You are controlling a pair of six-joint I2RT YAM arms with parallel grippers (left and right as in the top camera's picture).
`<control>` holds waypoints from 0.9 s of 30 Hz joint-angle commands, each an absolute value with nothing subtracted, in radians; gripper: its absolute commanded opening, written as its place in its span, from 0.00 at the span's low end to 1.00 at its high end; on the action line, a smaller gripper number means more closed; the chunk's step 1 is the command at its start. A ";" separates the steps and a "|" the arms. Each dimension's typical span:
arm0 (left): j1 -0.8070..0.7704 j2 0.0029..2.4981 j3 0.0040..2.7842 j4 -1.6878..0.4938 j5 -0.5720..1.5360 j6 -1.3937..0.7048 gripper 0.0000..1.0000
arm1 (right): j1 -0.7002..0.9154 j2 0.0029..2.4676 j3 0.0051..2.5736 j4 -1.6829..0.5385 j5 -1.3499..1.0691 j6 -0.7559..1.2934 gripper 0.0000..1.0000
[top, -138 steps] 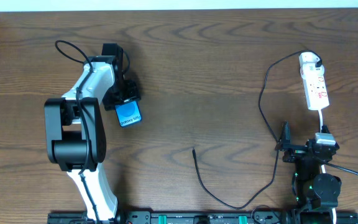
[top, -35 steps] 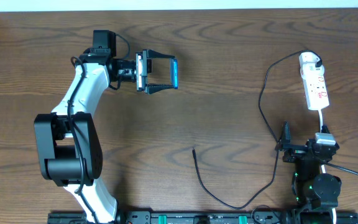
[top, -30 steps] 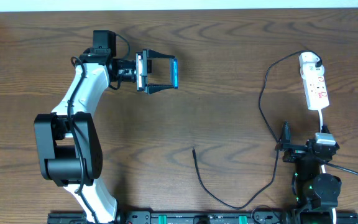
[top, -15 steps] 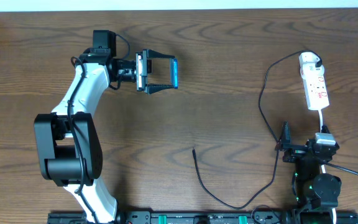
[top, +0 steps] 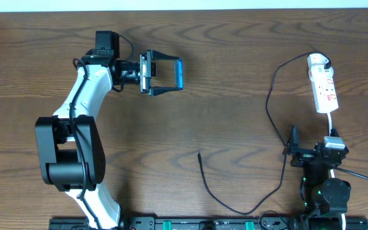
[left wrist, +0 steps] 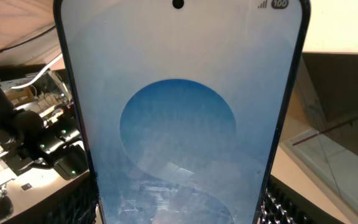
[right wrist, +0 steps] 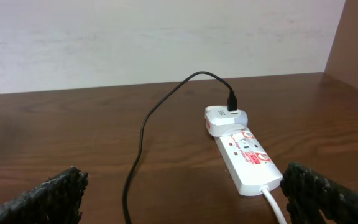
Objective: Plug charger to phone and switch on socket
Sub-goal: 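Hold the phone raised in the left gripper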
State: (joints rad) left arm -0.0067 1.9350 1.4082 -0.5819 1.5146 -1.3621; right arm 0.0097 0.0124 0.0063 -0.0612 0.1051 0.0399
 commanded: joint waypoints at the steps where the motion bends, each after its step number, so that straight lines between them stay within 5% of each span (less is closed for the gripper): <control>1: -0.001 1.894 1.412 -0.580 1.572 -1.383 0.07 | 0.014 0.007 0.006 -0.065 0.106 0.028 0.99; 27: -0.001 1.894 1.412 -0.569 1.468 -0.993 0.07 | 0.014 0.007 0.006 -0.065 0.107 0.028 0.99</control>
